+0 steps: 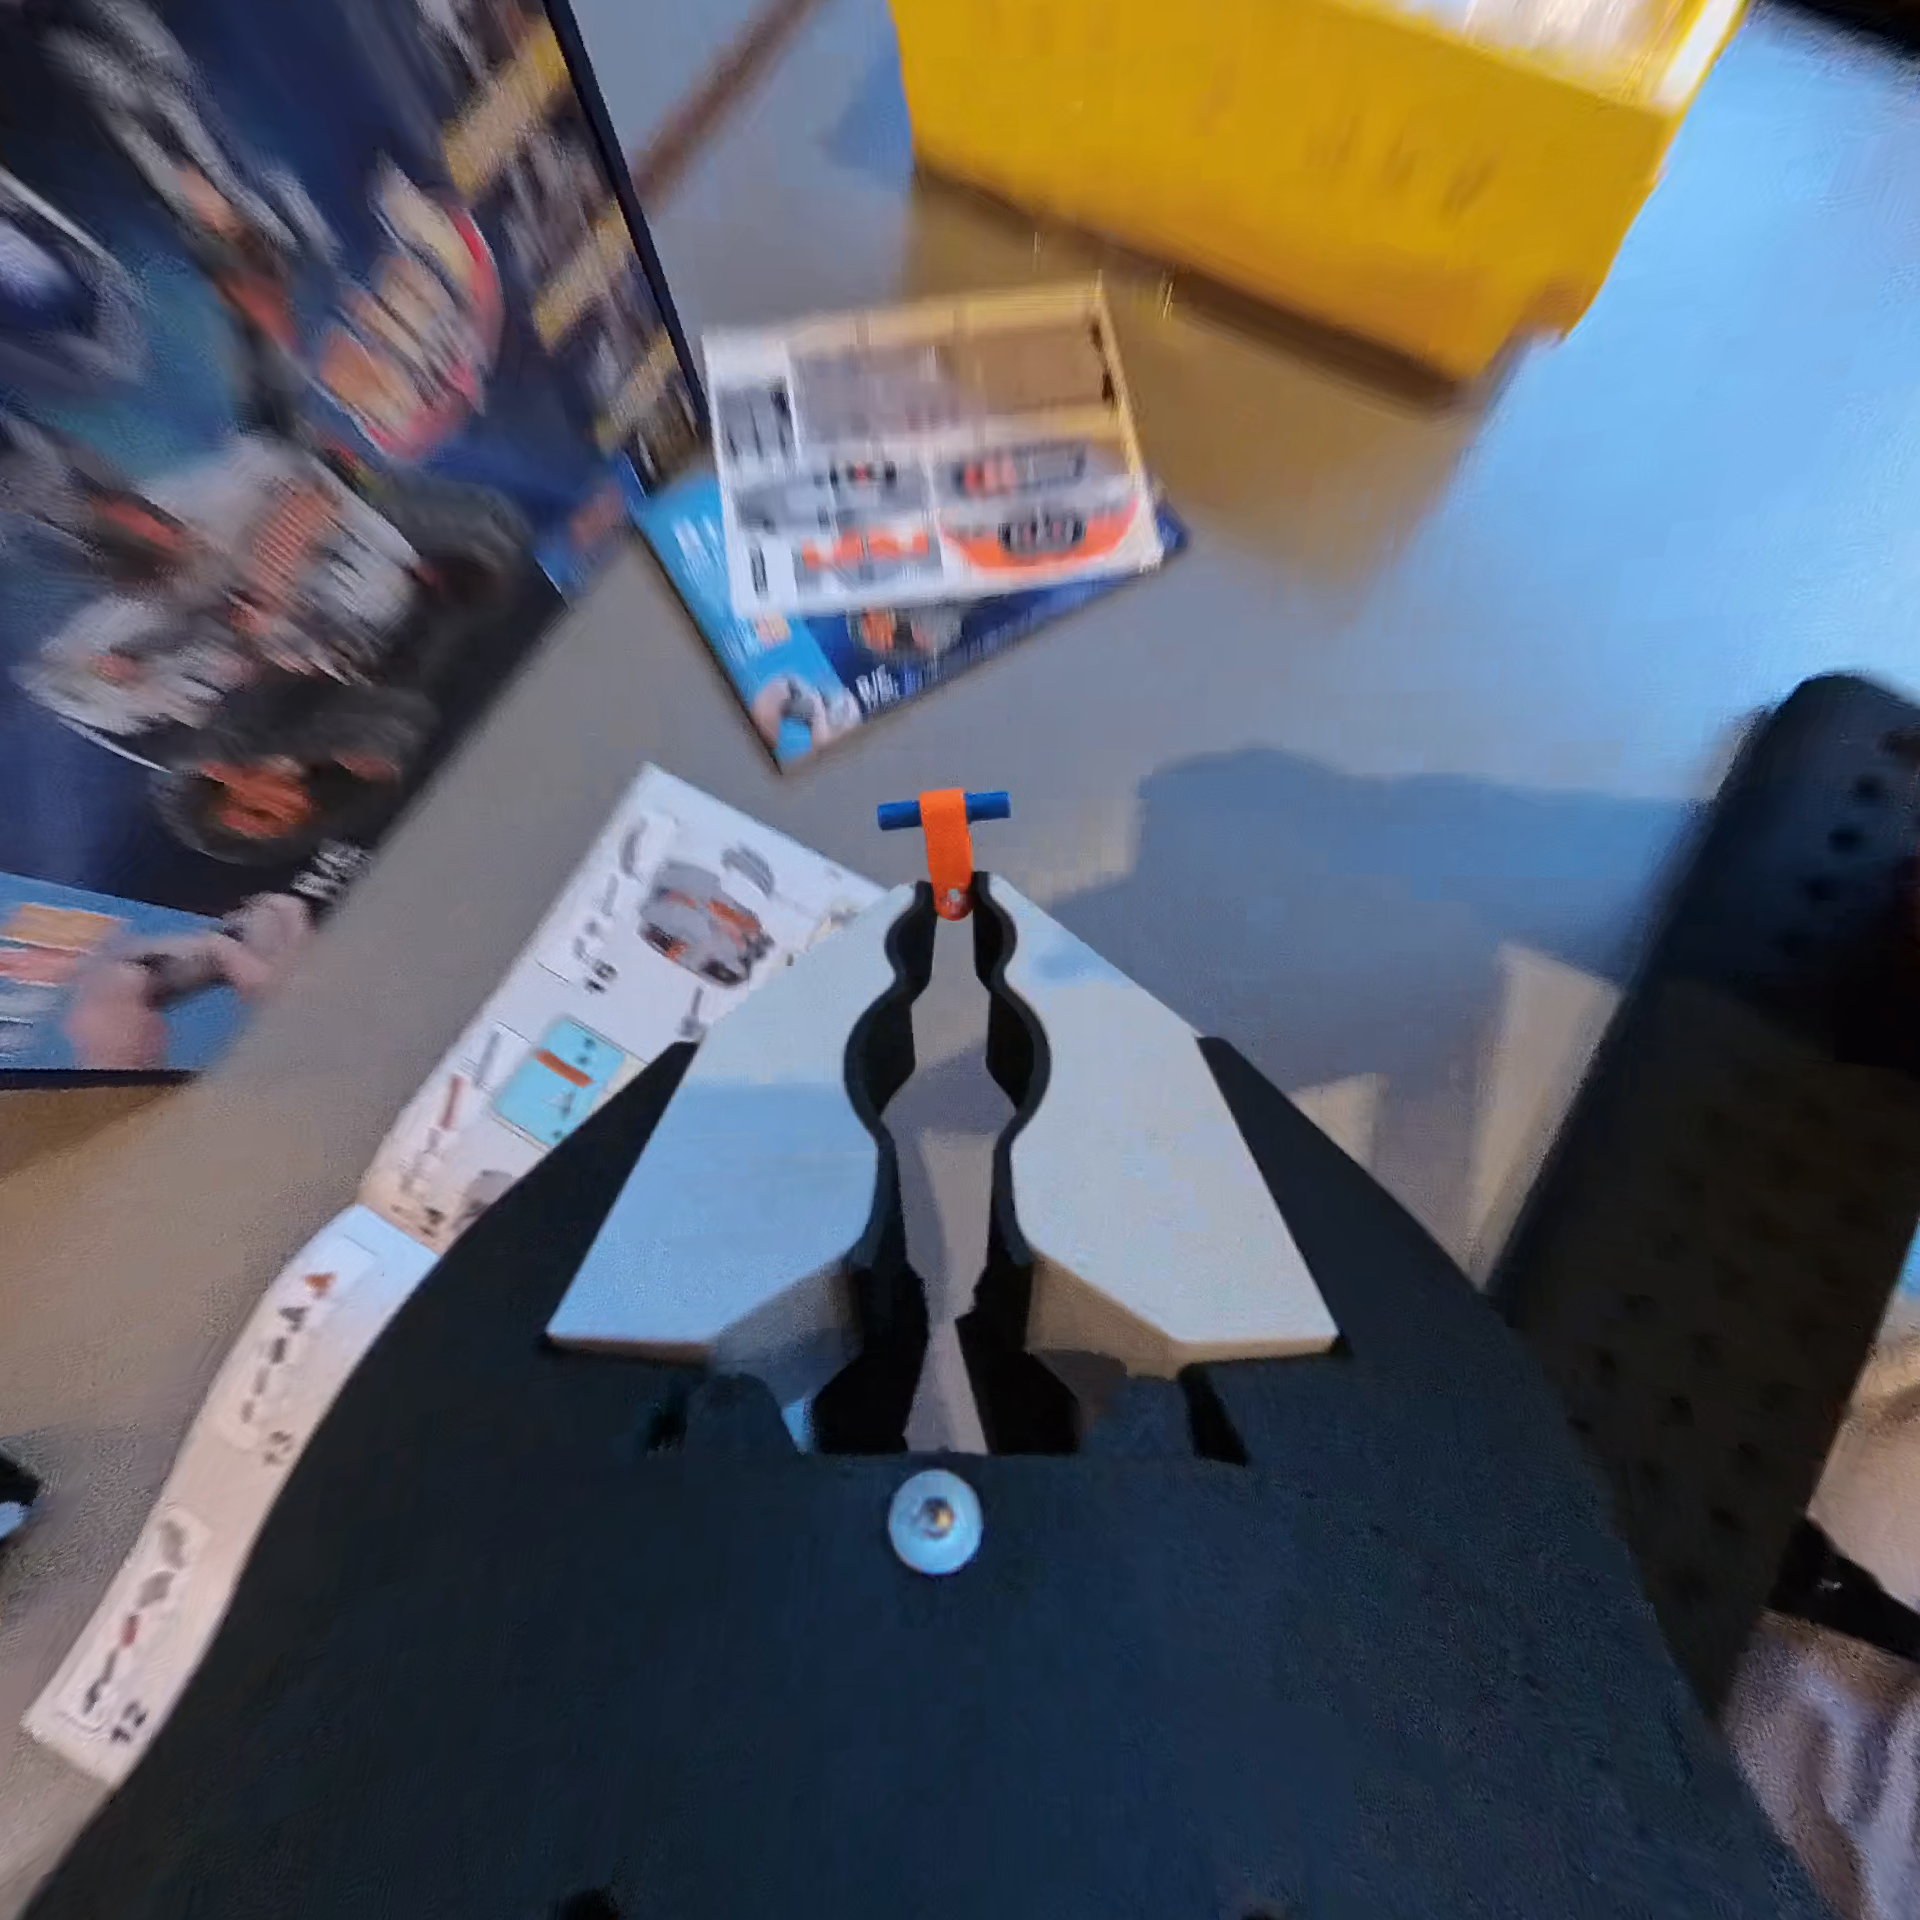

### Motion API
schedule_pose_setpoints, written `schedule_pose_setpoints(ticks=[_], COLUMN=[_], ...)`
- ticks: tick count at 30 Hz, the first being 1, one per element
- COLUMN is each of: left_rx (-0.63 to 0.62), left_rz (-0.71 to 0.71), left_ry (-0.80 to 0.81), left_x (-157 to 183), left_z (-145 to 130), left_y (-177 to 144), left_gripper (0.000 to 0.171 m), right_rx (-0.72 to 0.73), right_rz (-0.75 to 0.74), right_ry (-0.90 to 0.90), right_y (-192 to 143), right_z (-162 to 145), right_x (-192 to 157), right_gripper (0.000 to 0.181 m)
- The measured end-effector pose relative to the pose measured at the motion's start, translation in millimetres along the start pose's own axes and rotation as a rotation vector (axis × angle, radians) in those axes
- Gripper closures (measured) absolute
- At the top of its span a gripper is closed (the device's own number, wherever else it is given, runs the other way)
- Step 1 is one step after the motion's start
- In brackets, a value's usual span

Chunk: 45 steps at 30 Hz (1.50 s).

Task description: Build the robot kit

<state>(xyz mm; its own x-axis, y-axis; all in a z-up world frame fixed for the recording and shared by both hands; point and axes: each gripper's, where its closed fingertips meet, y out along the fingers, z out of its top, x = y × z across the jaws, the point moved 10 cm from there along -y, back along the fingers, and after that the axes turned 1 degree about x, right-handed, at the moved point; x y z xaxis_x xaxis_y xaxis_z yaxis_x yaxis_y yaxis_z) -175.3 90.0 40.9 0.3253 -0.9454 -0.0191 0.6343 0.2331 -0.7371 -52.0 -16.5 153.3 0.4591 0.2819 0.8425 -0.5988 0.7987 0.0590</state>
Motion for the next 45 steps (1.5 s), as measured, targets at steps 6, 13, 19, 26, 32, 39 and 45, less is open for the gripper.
schedule_pose_setpoints(ticks=[6, 13, 19, 26, 32, 39, 45], left_rx=[-0.065, 0.061, -0.001, -0.362, -0.408, -0.465, -0.453], left_rz=[-0.115, -0.210, -0.301, -0.347, -0.230, -0.225, -0.236], left_ry=[-0.009, -0.107, -0.237, -0.045, 0.297, 0.351, 0.355], left_x=[-2.6, -16.9, -32.0, -18.0, 12.5, 33.1, 39.8], left_z=[-7.8, -6.1, -29.1, -53.9, -65.5, -86.1, -94.0], left_y=[35.0, -15.3, -48.4, 22.1, 60.3, 60.7, 60.8], left_gripper=[0.166, 0.166, 0.166, 0.166, 0.167, 0.166, 0.166], right_rx=[-0.047, -0.103, -0.154, -0.225, -0.213, -0.212, -0.192], right_rz=[0.038, 0.136, 0.309, 0.480, 0.514, 0.528, 0.525], right_ry=[-0.011, -0.120, -0.297, -0.197, -0.059, -0.038, 0.008], right_y=[-9.3, -0.2, 41.4, 51.5, -0.1, -13.6, -16.0], right_z=[-10.8, -14.8, -11.3, -69.3, -105.8, -106.8, -110.4], right_x=[4.3, -10.6, -59.5, -85.1, -122.3, -137.9, -138.6], right_gripper=[0.179, 0.178, 0.178, 0.177, 0.177, 0.177, 0.177])
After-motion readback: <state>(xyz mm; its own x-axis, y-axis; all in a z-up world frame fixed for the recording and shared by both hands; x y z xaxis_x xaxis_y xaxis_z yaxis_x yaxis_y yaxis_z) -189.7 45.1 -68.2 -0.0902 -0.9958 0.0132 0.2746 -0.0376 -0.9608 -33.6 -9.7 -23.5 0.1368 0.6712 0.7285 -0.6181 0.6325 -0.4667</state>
